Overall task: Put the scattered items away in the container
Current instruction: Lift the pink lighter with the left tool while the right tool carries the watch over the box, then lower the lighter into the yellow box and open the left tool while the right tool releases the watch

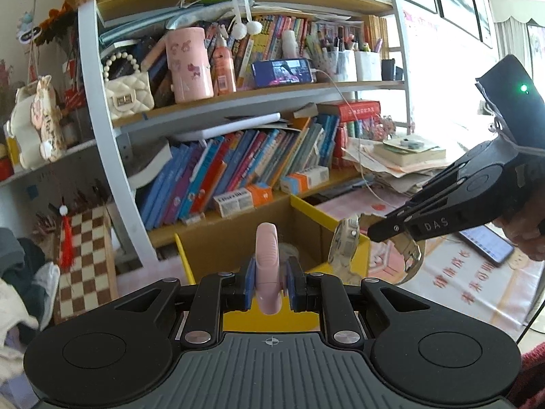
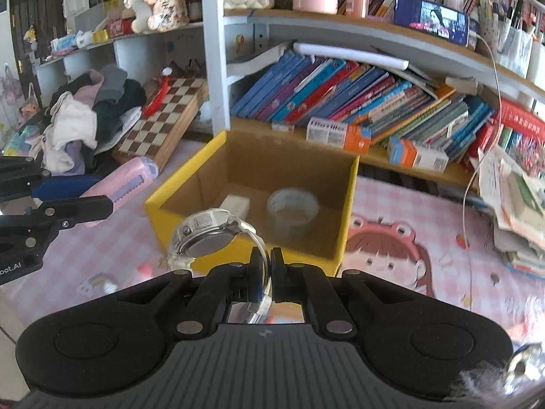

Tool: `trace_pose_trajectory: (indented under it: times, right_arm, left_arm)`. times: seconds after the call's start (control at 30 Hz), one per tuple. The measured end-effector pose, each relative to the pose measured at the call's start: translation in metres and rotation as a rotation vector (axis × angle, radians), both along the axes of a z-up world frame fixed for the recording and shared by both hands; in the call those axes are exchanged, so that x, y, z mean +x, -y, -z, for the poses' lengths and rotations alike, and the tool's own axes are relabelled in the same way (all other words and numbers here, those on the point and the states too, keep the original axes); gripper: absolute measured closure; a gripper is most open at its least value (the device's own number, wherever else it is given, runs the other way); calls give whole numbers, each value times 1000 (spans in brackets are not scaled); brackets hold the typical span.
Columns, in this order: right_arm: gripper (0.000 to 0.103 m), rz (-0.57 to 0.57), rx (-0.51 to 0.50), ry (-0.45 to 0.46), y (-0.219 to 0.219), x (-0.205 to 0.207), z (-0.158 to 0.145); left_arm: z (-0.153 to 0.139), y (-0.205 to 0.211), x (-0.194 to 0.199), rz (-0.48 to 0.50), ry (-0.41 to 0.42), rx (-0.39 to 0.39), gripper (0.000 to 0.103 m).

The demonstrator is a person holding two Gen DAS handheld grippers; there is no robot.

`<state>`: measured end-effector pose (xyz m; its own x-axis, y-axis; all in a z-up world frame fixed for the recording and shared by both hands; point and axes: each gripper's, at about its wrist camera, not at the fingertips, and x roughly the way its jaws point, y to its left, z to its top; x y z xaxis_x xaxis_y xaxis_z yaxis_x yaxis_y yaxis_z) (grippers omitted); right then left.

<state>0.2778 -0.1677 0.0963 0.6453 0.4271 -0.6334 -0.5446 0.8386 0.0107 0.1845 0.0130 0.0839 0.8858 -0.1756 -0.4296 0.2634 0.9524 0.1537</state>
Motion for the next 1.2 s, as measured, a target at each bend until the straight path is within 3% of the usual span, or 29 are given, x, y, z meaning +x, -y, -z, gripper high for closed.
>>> trace_pose_trajectory:
  times: [0.2, 0.53, 1.2]
  right_arm:
    - [99, -35, 0, 38, -2, 42, -9]
    - [98, -162, -61, 63, -32, 107, -3]
    - [98, -414, -316, -65, -84, 192, 78]
  left_arm:
    - [-3, 4, 36, -10, 2, 28, 85]
    - [5, 3, 99, -39, -61, 87, 85]
    - [67, -3, 181, -70, -312, 98, 85]
